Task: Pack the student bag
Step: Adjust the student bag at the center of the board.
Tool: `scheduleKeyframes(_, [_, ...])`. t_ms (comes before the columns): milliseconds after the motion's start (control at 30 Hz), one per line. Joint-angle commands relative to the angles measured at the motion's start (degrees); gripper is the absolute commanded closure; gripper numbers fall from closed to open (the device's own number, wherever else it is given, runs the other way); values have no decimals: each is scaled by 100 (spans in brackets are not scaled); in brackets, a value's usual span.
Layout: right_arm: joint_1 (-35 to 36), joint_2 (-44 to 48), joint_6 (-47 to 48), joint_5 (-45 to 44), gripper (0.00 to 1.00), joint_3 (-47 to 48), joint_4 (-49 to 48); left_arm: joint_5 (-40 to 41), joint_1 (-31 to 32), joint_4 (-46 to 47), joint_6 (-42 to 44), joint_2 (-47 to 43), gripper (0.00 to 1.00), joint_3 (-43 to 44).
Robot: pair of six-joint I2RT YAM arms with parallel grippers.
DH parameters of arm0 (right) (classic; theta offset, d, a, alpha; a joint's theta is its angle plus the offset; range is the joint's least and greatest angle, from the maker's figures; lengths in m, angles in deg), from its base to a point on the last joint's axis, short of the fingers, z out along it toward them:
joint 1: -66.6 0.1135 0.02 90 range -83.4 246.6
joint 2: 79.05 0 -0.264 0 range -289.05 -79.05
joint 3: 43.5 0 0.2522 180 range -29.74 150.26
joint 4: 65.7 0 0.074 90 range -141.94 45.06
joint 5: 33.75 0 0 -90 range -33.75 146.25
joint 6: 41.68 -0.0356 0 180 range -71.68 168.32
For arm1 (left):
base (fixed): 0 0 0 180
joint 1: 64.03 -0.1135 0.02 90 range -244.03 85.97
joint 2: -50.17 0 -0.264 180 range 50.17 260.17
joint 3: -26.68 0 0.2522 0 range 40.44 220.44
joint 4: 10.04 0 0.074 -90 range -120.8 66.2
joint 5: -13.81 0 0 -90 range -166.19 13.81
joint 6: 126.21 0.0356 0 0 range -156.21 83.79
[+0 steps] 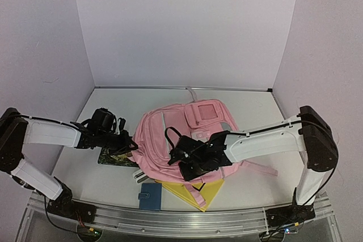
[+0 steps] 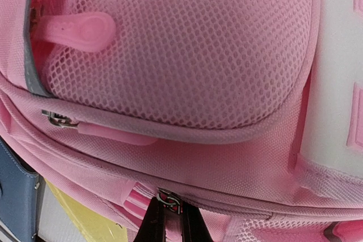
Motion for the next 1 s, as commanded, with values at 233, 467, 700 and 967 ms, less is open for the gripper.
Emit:
scheduleKeyframes(233, [270, 510, -46, -426, 100, 402, 174, 609, -36, -694, 803, -337, 100, 856])
scheduleKeyframes(467, [226, 912, 280, 147, 100, 305, 473, 637, -256, -792, 1337, -220, 100, 1122])
scheduleKeyframes(700, [226, 525, 689, 766, 100, 987, 826, 829, -180, -1058, 1980, 94, 100, 1530])
scheduleKeyframes(967, [226, -872, 542, 1290, 100, 2298, 585, 429, 39, -362, 1559, 497, 100, 1550])
